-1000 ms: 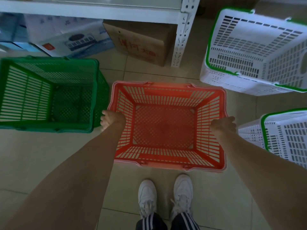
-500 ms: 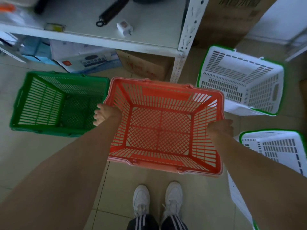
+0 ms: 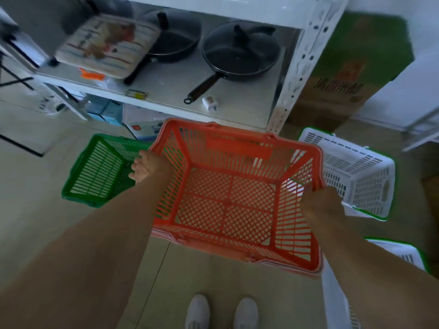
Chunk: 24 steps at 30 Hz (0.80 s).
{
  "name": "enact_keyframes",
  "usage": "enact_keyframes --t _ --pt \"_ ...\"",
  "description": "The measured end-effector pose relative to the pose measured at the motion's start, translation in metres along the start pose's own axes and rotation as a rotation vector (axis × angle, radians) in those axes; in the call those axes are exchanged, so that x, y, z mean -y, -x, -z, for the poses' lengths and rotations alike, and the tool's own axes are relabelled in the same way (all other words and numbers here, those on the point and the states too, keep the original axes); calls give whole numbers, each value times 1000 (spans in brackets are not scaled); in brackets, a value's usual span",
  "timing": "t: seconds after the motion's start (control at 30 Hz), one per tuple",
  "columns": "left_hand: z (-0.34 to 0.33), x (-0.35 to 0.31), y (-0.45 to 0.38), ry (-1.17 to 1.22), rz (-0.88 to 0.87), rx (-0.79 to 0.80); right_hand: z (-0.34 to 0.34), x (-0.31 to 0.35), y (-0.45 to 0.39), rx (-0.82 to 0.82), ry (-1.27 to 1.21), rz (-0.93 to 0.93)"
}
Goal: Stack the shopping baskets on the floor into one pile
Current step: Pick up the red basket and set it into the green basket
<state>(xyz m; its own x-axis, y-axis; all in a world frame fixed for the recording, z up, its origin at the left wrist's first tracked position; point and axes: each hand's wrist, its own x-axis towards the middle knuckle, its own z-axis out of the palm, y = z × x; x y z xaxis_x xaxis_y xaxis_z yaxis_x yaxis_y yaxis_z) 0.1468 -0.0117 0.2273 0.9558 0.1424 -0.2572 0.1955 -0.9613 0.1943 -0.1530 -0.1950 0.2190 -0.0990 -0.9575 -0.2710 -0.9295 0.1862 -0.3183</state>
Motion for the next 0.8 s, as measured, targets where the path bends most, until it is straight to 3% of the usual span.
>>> enact_keyframes --t 0.23,0.8 --pt "42 26 -56 89 74 -56 -14 65 32 21 2 94" --pt "115 128 -256 118 169 -148 -135 230 153 105 24 290"
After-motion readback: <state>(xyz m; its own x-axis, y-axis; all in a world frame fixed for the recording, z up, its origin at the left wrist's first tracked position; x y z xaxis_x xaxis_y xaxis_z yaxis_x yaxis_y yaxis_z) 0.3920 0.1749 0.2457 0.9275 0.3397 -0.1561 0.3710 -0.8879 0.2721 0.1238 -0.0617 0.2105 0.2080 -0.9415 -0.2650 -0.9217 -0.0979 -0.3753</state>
